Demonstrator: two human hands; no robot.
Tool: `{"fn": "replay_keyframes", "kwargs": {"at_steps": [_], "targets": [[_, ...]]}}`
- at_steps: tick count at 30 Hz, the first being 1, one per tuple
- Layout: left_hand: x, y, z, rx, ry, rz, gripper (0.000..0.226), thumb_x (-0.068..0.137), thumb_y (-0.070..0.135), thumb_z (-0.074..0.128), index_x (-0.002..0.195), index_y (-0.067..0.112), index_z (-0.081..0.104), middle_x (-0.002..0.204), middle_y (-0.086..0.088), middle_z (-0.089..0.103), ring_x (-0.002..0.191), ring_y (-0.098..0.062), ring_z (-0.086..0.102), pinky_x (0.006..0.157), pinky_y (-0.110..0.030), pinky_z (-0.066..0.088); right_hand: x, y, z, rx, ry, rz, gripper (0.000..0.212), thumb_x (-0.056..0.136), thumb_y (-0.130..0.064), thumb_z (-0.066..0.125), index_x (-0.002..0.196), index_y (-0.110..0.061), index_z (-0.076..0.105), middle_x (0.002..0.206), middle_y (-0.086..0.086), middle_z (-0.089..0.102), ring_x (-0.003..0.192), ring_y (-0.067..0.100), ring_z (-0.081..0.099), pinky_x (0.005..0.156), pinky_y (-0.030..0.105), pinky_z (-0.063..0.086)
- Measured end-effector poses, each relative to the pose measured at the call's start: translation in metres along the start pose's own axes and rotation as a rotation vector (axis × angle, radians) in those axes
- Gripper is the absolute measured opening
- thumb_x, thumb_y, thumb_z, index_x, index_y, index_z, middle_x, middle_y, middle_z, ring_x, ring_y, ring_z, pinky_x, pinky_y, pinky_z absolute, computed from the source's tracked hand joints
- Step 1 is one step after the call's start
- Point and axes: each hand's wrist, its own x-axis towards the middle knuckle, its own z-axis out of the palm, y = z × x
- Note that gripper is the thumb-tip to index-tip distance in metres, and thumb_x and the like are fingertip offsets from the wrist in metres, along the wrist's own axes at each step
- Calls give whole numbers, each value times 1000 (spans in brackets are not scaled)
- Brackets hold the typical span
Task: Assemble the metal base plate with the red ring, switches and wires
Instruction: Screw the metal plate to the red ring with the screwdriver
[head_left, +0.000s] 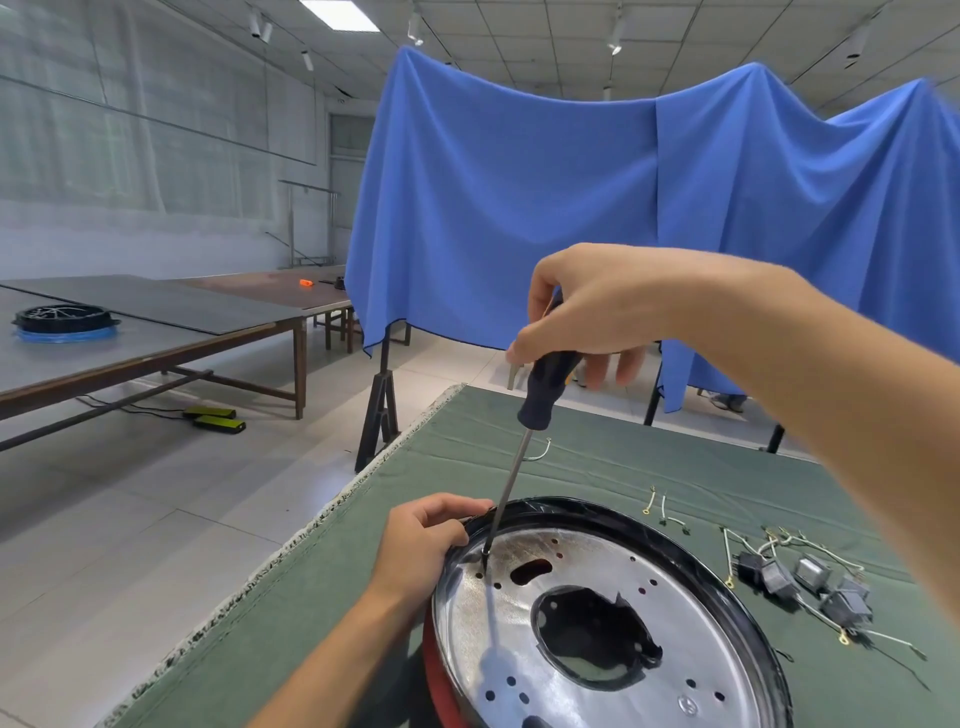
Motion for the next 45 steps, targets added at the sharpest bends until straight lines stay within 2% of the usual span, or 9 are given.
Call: {"fn": "replay_keyframes", "kwargs": {"at_steps": [7, 11, 16, 21, 25, 30, 34, 39, 45], "targets": [[0, 1, 0, -4, 2, 5, 35, 74, -25, 43, 83, -6, 71, 87, -8, 75, 79, -17, 71, 71, -24, 58, 0, 3, 2, -68, 95, 50, 28, 83, -30, 61, 70, -7, 54, 35, 1, 54, 25, 15, 49, 29, 11, 32], [1, 0, -1, -5, -2, 9, 35, 74, -25, 43, 83, -6, 71, 88, -9, 75, 78, -16, 71, 68, -23, 57, -4, 1, 0, 99, -4, 14, 20, 80, -24, 70, 86, -11, 57, 66, 7, 70, 42, 16, 62, 38, 19, 45], [1, -1, 0, 10, 2, 18, 36, 73, -24, 43, 85, -6, 72, 89, -9, 75, 82, -19, 71, 71, -23, 57, 2, 12, 11, -43, 230, 65, 26, 86, -28, 57, 70, -8, 54, 36, 2, 57, 25, 15, 48, 33, 13, 37], [1, -1, -2, 23, -6, 31, 36, 74, -24, 43, 85, -4, 72, 89, -7, 75, 78, -13, 71, 66, -19, 56, -4, 6, 3, 183, 14, 19, 25, 80, -23, 68, 97, -17, 52, 71, 5, 72, 46, 21, 66, 43, 25, 52], [3, -2, -1, 19, -4, 29, 36, 74, -24, 43, 85, -6, 72, 91, -9, 75, 81, -17, 71, 69, -21, 56, 1, 10, 12, -28, 226, 44, 22, 84, -26, 57, 70, -9, 52, 36, 0, 55, 25, 14, 48, 32, 12, 35], [1, 0, -2, 36, -9, 40, 36, 74, -25, 43, 86, -6, 72, 89, -8, 74, 72, -8, 70, 63, -16, 53, -2, -5, 7, 142, 40, 11, 19, 79, -19, 64, 90, -13, 50, 71, 9, 72, 47, 21, 67, 46, 28, 55], [2, -1, -1, 38, 3, 37, 37, 74, -25, 43, 86, -6, 72, 89, -8, 74, 73, -8, 70, 65, -16, 53, 2, -10, 13, -74, 179, -5, 19, 85, -25, 58, 76, -11, 49, 46, 3, 61, 27, 14, 51, 36, 16, 41], [1, 0, -2, 34, 2, 37, 38, 74, -24, 43, 81, -2, 73, 83, -4, 75, 71, -8, 70, 60, -15, 51, 0, -23, 9, 22, 12, -31, 29, 84, -18, 61, 105, -15, 41, 77, 9, 71, 42, 19, 62, 39, 21, 48], [-1, 1, 1, 26, 4, 22, 36, 74, -25, 43, 86, -6, 72, 87, -7, 74, 70, -7, 69, 62, -16, 53, 2, -14, 10, -207, 170, 1, 28, 85, -32, 61, 68, -13, 49, 44, 0, 55, 32, 16, 50, 39, 18, 38]]}}
